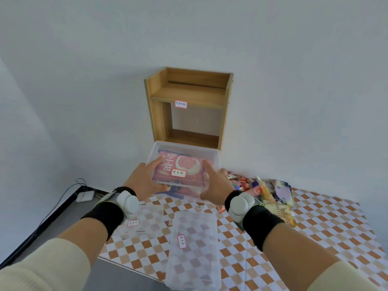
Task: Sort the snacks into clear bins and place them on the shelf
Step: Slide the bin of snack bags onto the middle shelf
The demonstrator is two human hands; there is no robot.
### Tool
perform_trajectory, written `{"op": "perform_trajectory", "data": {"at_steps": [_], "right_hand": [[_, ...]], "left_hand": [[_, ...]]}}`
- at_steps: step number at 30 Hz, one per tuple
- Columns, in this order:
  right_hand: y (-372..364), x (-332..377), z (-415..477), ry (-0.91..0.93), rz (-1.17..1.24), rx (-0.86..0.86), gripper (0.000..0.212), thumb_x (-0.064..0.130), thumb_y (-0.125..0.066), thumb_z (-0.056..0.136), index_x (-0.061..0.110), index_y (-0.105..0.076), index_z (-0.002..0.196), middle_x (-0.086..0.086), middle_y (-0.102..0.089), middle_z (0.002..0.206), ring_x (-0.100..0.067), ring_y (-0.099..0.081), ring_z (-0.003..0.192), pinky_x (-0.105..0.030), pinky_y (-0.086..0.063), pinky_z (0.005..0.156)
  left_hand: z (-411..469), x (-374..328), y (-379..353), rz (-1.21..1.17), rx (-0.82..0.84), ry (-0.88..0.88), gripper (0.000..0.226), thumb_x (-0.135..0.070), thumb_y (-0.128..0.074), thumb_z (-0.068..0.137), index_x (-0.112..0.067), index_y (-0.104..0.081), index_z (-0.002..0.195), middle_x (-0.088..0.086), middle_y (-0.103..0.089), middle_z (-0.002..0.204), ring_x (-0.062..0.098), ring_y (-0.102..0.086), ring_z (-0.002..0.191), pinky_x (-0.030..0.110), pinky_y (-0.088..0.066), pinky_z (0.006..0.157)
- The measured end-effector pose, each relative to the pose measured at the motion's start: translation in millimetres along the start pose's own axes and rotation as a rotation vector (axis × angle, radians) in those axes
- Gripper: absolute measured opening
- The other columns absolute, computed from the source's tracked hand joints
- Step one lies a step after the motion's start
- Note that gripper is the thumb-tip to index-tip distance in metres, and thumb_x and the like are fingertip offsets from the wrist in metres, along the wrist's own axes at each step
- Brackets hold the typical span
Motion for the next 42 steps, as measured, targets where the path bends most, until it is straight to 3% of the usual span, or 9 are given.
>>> {"op": "perform_trajectory", "data": {"at_steps": [4, 7, 16, 20, 23, 30, 34, 37, 42], "right_hand": [[-1, 16, 24, -0.032, 0.013, -0.028, 0.116, 0.020, -0.082, 0.068, 0.050, -0.003, 0.149, -0.018, -0.024, 0.143, -0.036, -0.062, 0.094, -0.039, -0.060, 0.078], [0, 20, 37, -0.042, 0.007, -0.039, 0.116, 0.018, -0.082, 0.069, 0.049, -0.004, 0.148, -0.017, -0.028, 0.140, -0.027, -0.057, 0.085, -0.028, -0.053, 0.066], [11, 22, 68, -0.087, -0.187, -0.109, 0.094, 0.027, -0.073, 0.078, 0.038, -0.015, 0.152, -0.013, -0.043, 0.130, -0.027, -0.055, 0.090, -0.029, -0.049, 0.072], [19, 37, 72, -0.010, -0.547, -0.375, 0.063, 0.022, -0.072, 0.081, 0.027, -0.042, 0.137, -0.015, -0.043, 0.132, -0.032, -0.053, 0.107, -0.043, -0.054, 0.088], [14, 50, 79, 0.096, -0.645, -0.431, 0.054, 0.017, -0.073, 0.081, 0.022, -0.049, 0.130, -0.011, -0.055, 0.122, -0.032, -0.054, 0.106, -0.046, -0.051, 0.088], [13, 52, 119, 0.092, -0.621, -0.431, 0.059, 0.015, -0.070, 0.080, 0.019, -0.047, 0.134, -0.010, -0.056, 0.121, -0.034, -0.055, 0.108, -0.047, -0.050, 0.095], [11, 45, 145, 0.026, -0.611, -0.382, 0.079, 0.012, -0.064, 0.075, 0.018, -0.033, 0.147, -0.015, -0.043, 0.140, -0.039, -0.041, 0.130, -0.056, -0.035, 0.112], [10, 39, 161, -0.011, -0.591, -0.340, 0.091, 0.015, -0.067, 0.073, 0.020, -0.023, 0.152, -0.015, -0.033, 0.151, -0.040, -0.032, 0.139, -0.057, -0.026, 0.115], [15, 32, 178, -0.027, -0.515, -0.281, 0.100, 0.016, -0.072, 0.071, 0.025, -0.017, 0.153, -0.013, -0.022, 0.158, -0.039, -0.025, 0.144, -0.052, -0.033, 0.112]], "left_hand": [[25, 17, 11, 0.003, -0.010, -0.030, 0.100, -0.061, -0.076, 0.073, -0.038, -0.020, 0.152, -0.001, -0.045, 0.116, 0.016, -0.048, 0.103, 0.034, -0.045, 0.098], [43, 21, 12, 0.007, -0.004, -0.031, 0.100, -0.063, -0.075, 0.072, -0.040, -0.019, 0.152, -0.004, -0.042, 0.111, 0.016, -0.048, 0.101, 0.034, -0.045, 0.096], [94, 20, 0, -0.016, 0.091, -0.061, 0.094, -0.062, -0.073, 0.076, -0.037, -0.022, 0.151, 0.006, -0.048, 0.131, 0.027, -0.052, 0.118, 0.043, -0.047, 0.103], [110, 11, 9, 0.076, -0.132, -0.136, 0.068, -0.053, -0.072, 0.080, -0.031, -0.047, 0.139, 0.008, -0.035, 0.145, 0.033, -0.033, 0.135, 0.049, -0.040, 0.108], [122, 0, 6, 0.199, -0.185, -0.253, 0.046, -0.038, -0.064, 0.092, -0.028, -0.053, 0.136, 0.005, -0.044, 0.145, 0.030, -0.035, 0.135, 0.046, -0.041, 0.109], [166, 2, -4, 0.254, -0.118, -0.265, 0.050, -0.021, -0.054, 0.097, -0.027, -0.043, 0.145, 0.006, -0.044, 0.146, 0.033, -0.037, 0.135, 0.047, -0.039, 0.111], [195, 4, -4, 0.292, -0.064, -0.292, 0.057, -0.026, -0.055, 0.096, -0.027, -0.036, 0.150, 0.005, -0.035, 0.152, 0.034, -0.032, 0.139, 0.046, -0.030, 0.116], [215, 5, -6, 0.322, -0.014, -0.297, 0.062, -0.031, -0.054, 0.096, -0.026, -0.031, 0.153, 0.006, -0.029, 0.156, 0.035, -0.030, 0.141, 0.045, -0.035, 0.114], [231, 3, -9, 0.355, 0.004, -0.280, 0.063, -0.033, -0.053, 0.096, -0.026, -0.029, 0.153, 0.007, -0.026, 0.158, 0.037, -0.030, 0.141, 0.046, -0.035, 0.114]]}}
Point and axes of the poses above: each hand's wrist, its own z-axis towards the middle knuckle, its own y-axis out of the back of the hand, x = y × z, the point moved 5 cm from there along z, towards the middle knuckle
